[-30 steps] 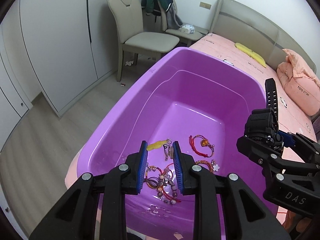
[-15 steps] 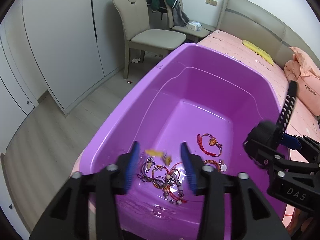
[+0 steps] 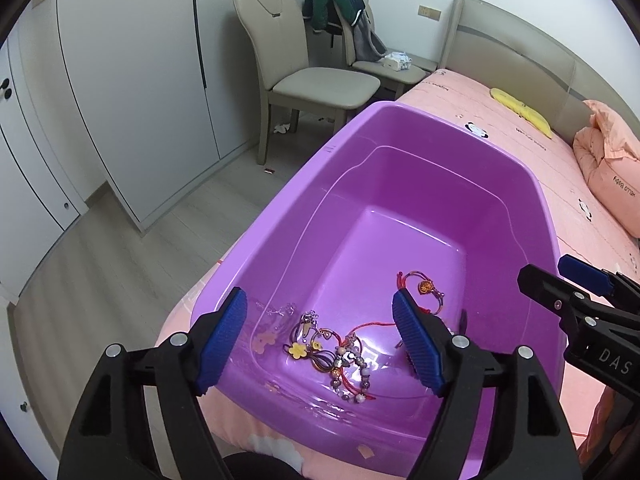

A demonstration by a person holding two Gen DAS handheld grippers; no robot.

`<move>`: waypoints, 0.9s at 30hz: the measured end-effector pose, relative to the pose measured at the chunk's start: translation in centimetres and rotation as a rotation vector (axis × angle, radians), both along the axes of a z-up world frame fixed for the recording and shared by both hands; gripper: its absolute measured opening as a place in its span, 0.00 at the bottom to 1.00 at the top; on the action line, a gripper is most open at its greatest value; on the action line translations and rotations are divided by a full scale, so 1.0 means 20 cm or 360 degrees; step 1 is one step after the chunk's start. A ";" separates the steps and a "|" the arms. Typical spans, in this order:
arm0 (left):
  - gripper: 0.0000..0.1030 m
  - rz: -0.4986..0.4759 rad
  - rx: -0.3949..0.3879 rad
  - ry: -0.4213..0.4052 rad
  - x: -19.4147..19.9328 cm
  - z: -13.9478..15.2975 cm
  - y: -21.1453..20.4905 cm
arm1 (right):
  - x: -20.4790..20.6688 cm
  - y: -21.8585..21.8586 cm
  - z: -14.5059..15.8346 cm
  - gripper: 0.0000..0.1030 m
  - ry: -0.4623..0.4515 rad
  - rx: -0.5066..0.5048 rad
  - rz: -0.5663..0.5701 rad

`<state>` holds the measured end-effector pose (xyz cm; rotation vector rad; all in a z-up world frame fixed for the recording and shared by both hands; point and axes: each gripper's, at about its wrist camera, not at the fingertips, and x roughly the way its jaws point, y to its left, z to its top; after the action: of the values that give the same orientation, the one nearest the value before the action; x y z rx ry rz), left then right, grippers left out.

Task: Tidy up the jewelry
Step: 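Withdraw both tools from the tub back over the bedsheet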

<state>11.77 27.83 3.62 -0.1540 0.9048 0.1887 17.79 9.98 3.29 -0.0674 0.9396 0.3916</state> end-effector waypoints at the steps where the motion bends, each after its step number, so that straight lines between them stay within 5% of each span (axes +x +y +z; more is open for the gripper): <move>1: 0.72 0.0000 0.0001 -0.0001 -0.01 0.00 -0.01 | -0.01 -0.01 0.00 0.68 -0.0002 0.0009 -0.0005; 27: 0.83 -0.0144 -0.0004 -0.0076 -0.24 0.10 -0.30 | -0.40 -0.47 0.01 0.69 -0.0050 0.0179 -0.0191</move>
<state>6.99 21.78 5.57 -0.1191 0.8627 0.0998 9.74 0.55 3.47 0.0849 0.8843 0.3309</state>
